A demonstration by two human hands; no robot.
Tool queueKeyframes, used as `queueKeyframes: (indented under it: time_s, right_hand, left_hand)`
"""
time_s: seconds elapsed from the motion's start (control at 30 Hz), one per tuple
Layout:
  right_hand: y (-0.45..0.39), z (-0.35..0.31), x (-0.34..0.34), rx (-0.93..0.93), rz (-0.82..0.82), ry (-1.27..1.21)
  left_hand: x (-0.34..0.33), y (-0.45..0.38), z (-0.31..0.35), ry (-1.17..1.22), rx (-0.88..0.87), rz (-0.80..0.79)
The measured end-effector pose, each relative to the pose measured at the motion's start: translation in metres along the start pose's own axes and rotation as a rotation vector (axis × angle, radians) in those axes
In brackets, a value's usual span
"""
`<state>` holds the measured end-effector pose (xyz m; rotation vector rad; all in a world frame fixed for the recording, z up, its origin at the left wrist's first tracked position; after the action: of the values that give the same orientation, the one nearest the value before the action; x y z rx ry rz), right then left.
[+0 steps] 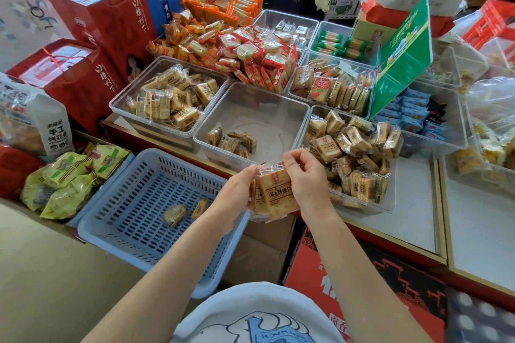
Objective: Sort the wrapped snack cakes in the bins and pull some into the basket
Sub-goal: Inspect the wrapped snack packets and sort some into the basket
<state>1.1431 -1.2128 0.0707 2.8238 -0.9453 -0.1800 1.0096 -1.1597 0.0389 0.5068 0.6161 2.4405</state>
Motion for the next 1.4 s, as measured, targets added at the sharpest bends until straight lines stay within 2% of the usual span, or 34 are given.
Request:
queueKeyframes:
  time_s: [0.17, 0.33, 0.4, 0.53, 0.6, 0.77, 0.97, 1.2, 1.4]
  right_hand:
    - [0.001, 0.002, 0.0, -0.006, 0.017, -0.008]
    - [-0.004, 0.004, 0.005, -0.068, 0.044, -0.051]
    - [-0.007, 0.006, 0.005, -0.125, 0.009, -0.062]
    - [-0.008, 0.01, 0.006, -0.167, -0.131, -0.037]
    - [-0.006, 0.012, 0.005, -0.169, -0.203, -0.036]
    - [-0.006, 0.016, 0.003, -0.13, -0.161, -0.083]
    - [-0.006, 0.017, 0.005, -0.144, -0.217, -0.147]
    - [-0.006, 0.016, 0.004, -0.142, -0.129, -0.214]
    - [-0.006, 0.019, 0.004, -0.327, -0.006, -0.405]
  left_hand:
    - [0.001, 0.0, -0.004, 0.02, 0.04, -0.018]
    - [0.002, 0.003, -0.002, -0.01, -0.121, -0.167]
    - [0.003, 0.002, -0.003, 0.076, -0.129, -0.134]
    - [0.015, -0.008, -0.012, 0.364, 0.01, -0.008]
    - [0.022, -0.011, -0.013, 0.396, 0.016, 0.054]
    - [0.019, -0.01, -0.011, 0.46, -0.003, 0.015]
    - [0.022, -0.01, -0.014, 0.476, -0.028, -0.016]
    - [0.019, -0.011, -0.014, 0.481, -0.052, 0.008]
    - [0.022, -0.009, -0.012, 0.473, -0.144, 0.027]
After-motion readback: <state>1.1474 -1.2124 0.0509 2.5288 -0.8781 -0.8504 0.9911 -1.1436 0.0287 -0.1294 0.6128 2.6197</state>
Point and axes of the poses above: each hand's wrist, its own y-axis away from the middle knuckle, its own x-axis out of the back of the hand, z = x × y, the point moved 3 cm from there along -y, towards the middle knuckle, and after that the axes turned 15 degrees about -y, right-handed, at the moved point
